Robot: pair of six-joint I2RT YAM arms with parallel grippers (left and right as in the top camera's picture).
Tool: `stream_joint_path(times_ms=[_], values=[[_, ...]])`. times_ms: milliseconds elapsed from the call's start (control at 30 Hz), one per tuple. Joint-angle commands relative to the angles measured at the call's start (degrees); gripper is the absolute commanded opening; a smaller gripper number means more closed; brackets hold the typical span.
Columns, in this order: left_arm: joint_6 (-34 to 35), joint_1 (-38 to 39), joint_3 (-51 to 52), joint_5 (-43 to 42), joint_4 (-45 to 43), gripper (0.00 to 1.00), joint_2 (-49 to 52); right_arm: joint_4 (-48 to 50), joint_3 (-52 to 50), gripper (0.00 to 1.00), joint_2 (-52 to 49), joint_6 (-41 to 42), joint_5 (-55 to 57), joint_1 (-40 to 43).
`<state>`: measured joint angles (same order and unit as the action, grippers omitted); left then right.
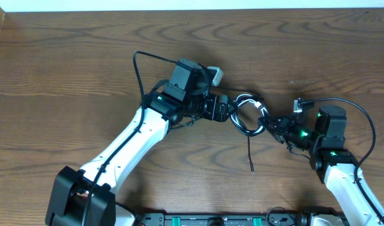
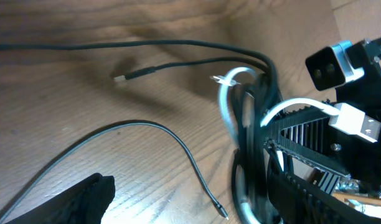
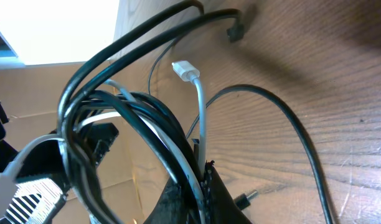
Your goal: Untangle cables
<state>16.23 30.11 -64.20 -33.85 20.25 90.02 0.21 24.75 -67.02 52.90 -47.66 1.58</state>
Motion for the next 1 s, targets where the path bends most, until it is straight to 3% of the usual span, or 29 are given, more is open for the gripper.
stream_joint_path(times_ms=[0,67,167,200,433,467,500,533,667,833,967], values=[[-0.98,2.14,-0.42,1.2,-0.7,0.85,0.0,0.22,0.31,0.01,0.26,1.33,-3.41,-0.17],[-0.98,3.06,-0.42,1.6,-1.18,0.73,0.0,0.22,0.31,0.01,0.26,1.33,-3.56,-0.2],[-0.98,3.93,-0.42,1.57,-1.6,0.63,0.0,0.22,0.31,0.01,0.26,1.33,-3.54,-0.17],[-0.98,4.11,-0.42,1.62,-1.73,0.51,0.0,0.24,0.31,0.01,0.26,1.4,-3.72,-0.2],[-0.9,4.11,-0.42,1.55,-2.64,0.19,0.0,0.22,0.31,0.01,0.26,1.55,-7.17,-0.2],[-0.24,4.11,-0.42,1.6,-3.06,0.09,0.0,0.26,0.31,0.01,0.26,1.53,-7.48,-0.2],[3.28,4.09,-0.42,3.13,-3.61,0.08,0.02,0.33,0.31,0.01,0.26,1.33,-7.56,-0.2],[11.47,4.04,-0.42,8.39,-3.65,0.08,0.0,0.55,0.31,0.01,0.26,0.31,-7.56,-0.2],[24.02,3.96,-0.42,17.68,-3.52,0.08,0.0,3.41,0.31,0.01,0.26,-4.52,-9.2,-0.17],[36.92,2.58,-0.42,19.15,-3.69,0.08,0.0,11.96,0.31,0.01,0.26,-11.76,-14.49,-0.17],[46.16,0.74,-0.42,17.38,-3.82,0.08,0.0,11.85,0.31,0.01,0.26,-16.31,-14.4,-0.24]])
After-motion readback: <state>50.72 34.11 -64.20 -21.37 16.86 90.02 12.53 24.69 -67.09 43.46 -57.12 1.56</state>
